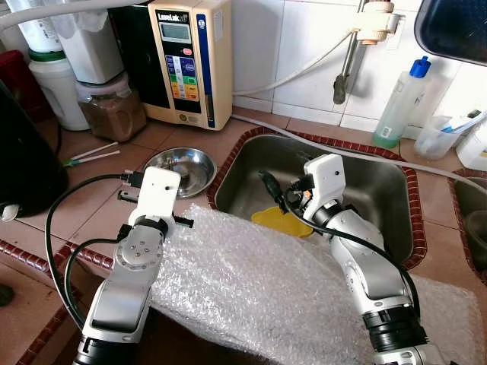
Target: Kitchen organization
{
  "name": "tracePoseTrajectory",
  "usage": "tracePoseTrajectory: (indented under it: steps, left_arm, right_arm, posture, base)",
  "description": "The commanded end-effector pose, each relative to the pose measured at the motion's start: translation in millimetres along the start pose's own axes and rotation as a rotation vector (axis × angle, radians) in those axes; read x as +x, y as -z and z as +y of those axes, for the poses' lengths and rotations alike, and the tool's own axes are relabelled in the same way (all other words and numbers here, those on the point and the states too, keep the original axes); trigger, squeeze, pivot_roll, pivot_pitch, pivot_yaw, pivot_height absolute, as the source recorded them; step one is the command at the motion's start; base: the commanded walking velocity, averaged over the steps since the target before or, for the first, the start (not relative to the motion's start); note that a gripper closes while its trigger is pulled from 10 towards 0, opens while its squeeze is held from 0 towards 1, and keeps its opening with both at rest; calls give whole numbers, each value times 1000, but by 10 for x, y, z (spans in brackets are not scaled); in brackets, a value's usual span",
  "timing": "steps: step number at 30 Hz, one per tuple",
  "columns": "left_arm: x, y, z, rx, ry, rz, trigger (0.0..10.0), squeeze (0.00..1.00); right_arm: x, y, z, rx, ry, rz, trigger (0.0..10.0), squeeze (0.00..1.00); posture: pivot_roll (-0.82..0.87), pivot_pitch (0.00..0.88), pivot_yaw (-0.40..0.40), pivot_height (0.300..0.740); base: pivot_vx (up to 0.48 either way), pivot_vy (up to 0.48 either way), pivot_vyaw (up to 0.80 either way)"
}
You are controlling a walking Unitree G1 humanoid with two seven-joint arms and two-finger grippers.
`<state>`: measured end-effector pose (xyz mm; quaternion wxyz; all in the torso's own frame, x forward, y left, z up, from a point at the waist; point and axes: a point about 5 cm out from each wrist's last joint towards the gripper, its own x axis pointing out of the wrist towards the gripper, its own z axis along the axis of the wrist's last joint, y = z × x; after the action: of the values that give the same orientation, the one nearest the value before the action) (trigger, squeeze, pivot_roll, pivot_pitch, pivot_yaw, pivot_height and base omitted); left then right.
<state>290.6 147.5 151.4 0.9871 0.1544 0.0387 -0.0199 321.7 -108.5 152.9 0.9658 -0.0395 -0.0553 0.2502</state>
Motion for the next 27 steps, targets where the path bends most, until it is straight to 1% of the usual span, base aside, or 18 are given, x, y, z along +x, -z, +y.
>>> tracePoseTrajectory:
  steps: [1,2,3,4,5,6,7,8,9,10,16,17,18,23,27]
  left_arm:
    - [-14,56,-9,-13,21,32,2275,0]
    - [-23,89,-1,-10,23,41,2863,82]
    - [-23,89,-1,-10,23,41,2863,82]
    - [-31,116,9,-12,21,50,3020,525]
    - [-40,149,21,-36,16,66,3294,898]
    - [-43,158,29,-32,13,67,4353,1000]
    - [-46,167,38,-27,10,68,5569,1000]
    - [-49,175,43,-25,9,69,7137,1000]
    - [-51,183,47,-24,8,70,9490,1000]
    - [-55,202,54,-22,6,74,10000,1000]
    - [-55,258,58,-23,2,73,10000,1000]
    - [-52,266,51,-29,6,69,10000,682]
    - [-48,281,42,-33,11,70,10000,0]
    - [-31,337,8,-53,25,70,10000,0]
    - [-30,359,12,-59,22,71,10000,0]
  right_arm:
    - [15,-13,-1,-3,-3,-6,10000,0]
    - [14,-10,-5,-3,-2,-5,10000,0]
    - [14,-10,-5,-3,-2,-5,10000,0]
    - [11,-6,-8,-3,-1,-4,10000,0]
    - [9,-1,-9,-3,-1,-3,10000,0]
    - [8,1,-10,-3,-1,-2,10000,0]
    - [8,3,-10,-3,-1,-1,10000,0]
    - [8,5,-11,-3,0,-1,10000,0]
    - [8,7,-10,-2,0,-1,10000,0]
    - [9,10,-8,-1,0,0,10000,0]
    - [9,17,-2,0,-1,1,10000,0]
    - [7,20,-3,0,-1,2,10000,0]
    - [5,24,-5,-1,-1,4,10000,0]
    - [-1,30,-12,1,0,5,10000,0]
    - [-3,27,-6,0,-8,4,10000,0]
  posture:
    - [90,0,20,740]
    - [90,0,20,740]
    - [90,0,20,740]
    - [92,0,20,740]
    - [92,0,20,740]
    - [92,0,20,740]
    - [92,0,20,740]
    - [92,0,20,740]
    - [95,0,20,740]
    - [95,0,20,740]
    - [94,0,20,740]
    - [93,0,19,740]
    - [93,0,19,740]
    - [88,0,19,740]
    - [88,0,19,740]
  base:
    - [0,0,0]
    - [0,0,0]
    - [0,0,0]
    - [0,0,0]
    - [0,0,0]
    - [0,0,0]
    - [0,0,0]
    - [0,0,0]
    - [0,0,0]
    - [0,0,0]
    - [0,0,0]
    - [0,0,0]
    - [0,0,0]
    - [0,0,0]
    - [0,0,0]
